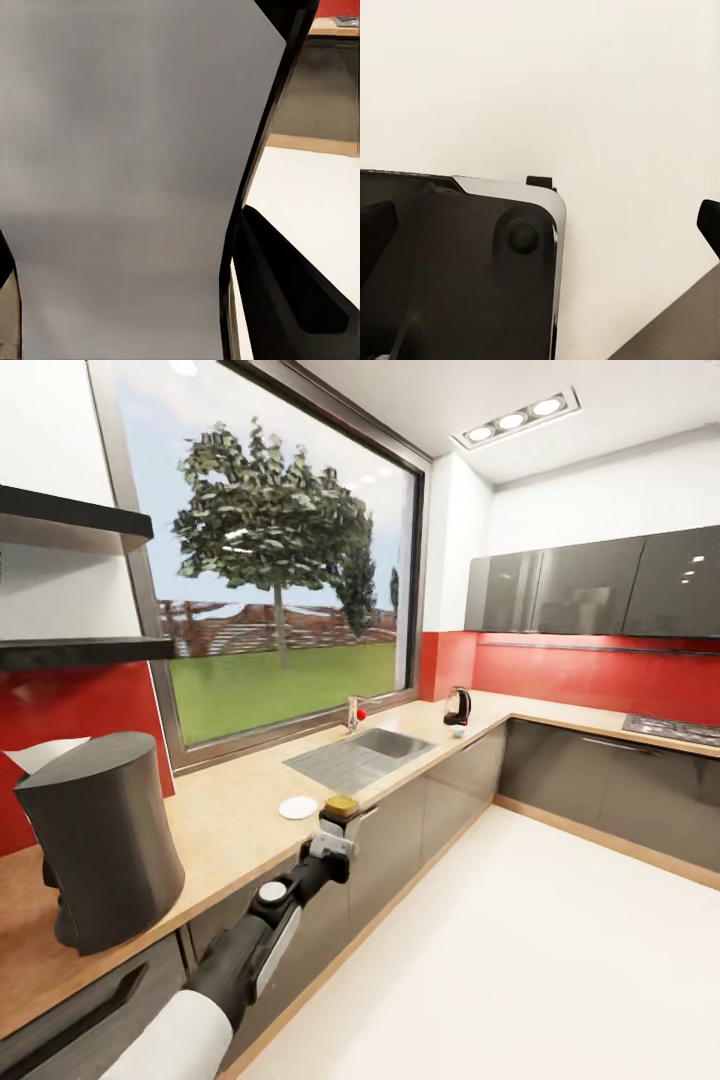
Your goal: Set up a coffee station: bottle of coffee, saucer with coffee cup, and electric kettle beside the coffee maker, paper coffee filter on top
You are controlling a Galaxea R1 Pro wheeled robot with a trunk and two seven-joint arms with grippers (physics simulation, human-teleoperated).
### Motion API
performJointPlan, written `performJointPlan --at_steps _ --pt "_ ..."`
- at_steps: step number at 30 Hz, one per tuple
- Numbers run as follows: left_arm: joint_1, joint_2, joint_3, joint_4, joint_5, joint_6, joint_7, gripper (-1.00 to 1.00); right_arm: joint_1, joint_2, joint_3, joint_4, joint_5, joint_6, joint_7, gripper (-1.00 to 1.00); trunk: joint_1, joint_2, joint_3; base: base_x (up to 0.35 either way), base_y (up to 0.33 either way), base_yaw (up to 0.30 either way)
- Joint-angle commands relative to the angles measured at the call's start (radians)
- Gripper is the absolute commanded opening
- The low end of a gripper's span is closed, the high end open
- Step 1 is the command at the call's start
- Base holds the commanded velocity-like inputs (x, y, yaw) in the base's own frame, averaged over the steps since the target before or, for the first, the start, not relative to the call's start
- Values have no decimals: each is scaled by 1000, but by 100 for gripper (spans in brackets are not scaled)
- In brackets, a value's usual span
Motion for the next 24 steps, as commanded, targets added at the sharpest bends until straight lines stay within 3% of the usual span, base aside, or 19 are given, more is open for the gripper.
performJointPlan --at_steps 1,3,5,10,17,24 --pt "32 0 0 10 -5 3 -4 -100 0 0 -1 1 6 -3 2 100 0 0 -1 0 0 0" --pt "48 0 0 10 -5 1 -4 -100 0 0 -2 1 6 -3 2 100 0 0 0 0 0 0" --pt "94 1 0 10 -8 -43 -5 -100 0 0 -3 1 5 -3 2 100 0 0 0 0 0 0" --pt "124 1 -2 12 -11 -104 -4 -100 0 0 -4 1 5 -3 2 100 0 0 0 0 0 18" --pt "151 0 -4 14 -10 -121 -7 -100 0 0 -4 1 7 -3 2 100 0 0 4 0 0 189" --pt "220 3 -9 11 -11 -127 -22 -100 0 0 -4 1 7 -3 2 100 0 0 9 0 0 240"
